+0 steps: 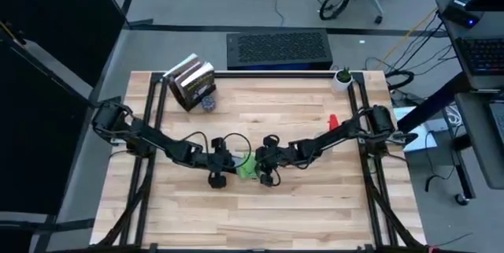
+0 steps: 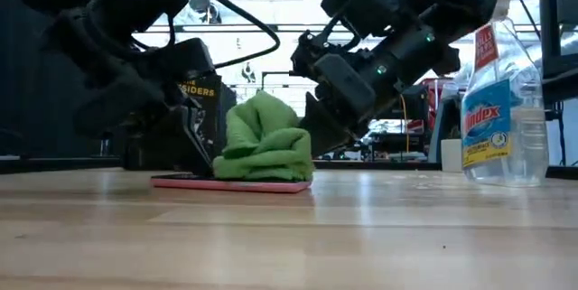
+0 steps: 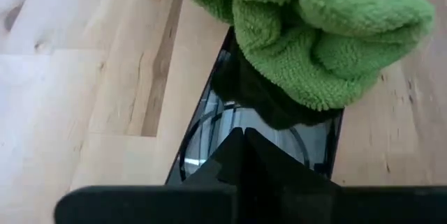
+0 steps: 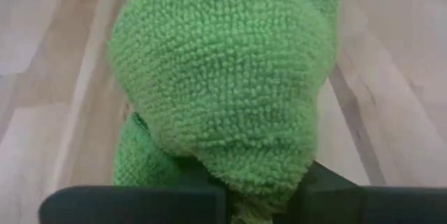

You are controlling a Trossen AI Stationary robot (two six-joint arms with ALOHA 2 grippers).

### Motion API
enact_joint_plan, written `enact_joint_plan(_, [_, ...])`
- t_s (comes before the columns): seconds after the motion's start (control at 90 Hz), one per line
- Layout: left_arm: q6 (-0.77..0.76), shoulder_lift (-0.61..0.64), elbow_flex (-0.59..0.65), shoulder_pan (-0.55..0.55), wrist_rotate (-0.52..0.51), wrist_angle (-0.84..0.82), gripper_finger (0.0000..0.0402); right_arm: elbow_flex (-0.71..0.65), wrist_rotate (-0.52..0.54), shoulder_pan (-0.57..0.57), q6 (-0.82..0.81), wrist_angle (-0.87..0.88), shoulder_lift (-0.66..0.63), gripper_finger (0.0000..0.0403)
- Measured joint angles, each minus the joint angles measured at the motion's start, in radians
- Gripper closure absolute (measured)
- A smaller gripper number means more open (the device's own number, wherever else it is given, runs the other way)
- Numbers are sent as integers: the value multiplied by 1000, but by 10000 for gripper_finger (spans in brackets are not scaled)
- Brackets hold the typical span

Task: Apply microfiber cloth
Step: Wipe the front of the pink cellphone with the green microfiber cloth

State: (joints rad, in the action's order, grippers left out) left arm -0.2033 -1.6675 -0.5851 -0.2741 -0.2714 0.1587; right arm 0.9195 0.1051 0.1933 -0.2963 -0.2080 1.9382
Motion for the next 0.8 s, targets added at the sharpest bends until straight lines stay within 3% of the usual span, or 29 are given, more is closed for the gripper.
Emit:
enact_joint_plan(0.311, [-25, -1, 20, 2, 1, 33, 402, -18, -37, 27, 22, 244, -150, 371])
enact_joint_plan(0.489, [-20, -4, 25, 2, 2, 72, 402, -11, -7, 3, 76, -44, -197, 371])
enact_joint_plan(0.622, [-20, -4, 25, 3, 7, 72, 402, -11, -9, -12, 80, -244, -105, 371])
enact_joint_plan(0.8, [-20, -4, 25, 7, 8, 72, 402, 27, -9, -15, 53, -283, 34, 371])
